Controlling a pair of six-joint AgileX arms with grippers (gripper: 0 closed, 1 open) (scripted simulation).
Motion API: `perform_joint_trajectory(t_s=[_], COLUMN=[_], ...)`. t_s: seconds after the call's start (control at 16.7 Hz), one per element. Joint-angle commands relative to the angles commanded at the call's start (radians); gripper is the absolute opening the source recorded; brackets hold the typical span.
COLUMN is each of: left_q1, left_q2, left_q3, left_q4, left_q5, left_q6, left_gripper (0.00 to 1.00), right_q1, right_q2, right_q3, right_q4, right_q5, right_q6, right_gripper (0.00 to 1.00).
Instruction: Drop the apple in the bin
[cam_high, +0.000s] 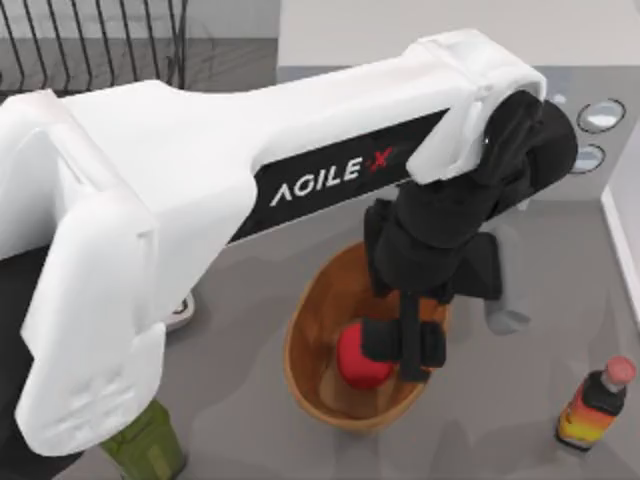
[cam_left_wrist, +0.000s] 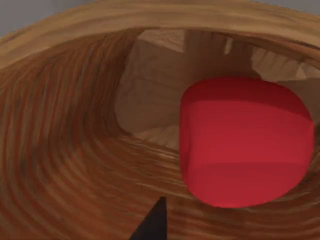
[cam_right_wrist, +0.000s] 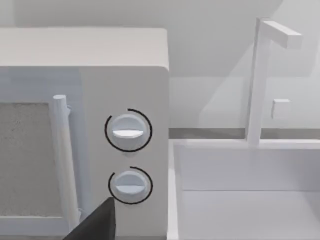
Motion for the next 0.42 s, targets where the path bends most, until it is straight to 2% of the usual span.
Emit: perform_joint_trajectory(t_s=[0.06, 0.12, 0.42], left_q1=[0.0, 0.0, 0.0], left_q2=[0.0, 0.0, 0.0], left_q3=[0.0, 0.0, 0.0], left_q4=[0.0, 0.0, 0.0], left_q5=[0.0, 0.0, 0.0], left_q6=[0.0, 0.0, 0.0], left_gripper=[0.98, 1.0, 1.0], right_q1=[0.0, 0.0, 0.0], right_q2=[0.0, 0.0, 0.0], right_q3=[0.0, 0.0, 0.0], right_q4=[0.0, 0.0, 0.0], right_q5=[0.0, 0.0, 0.0], right_q6=[0.0, 0.0, 0.0], right_gripper=[1.0, 1.0, 1.0])
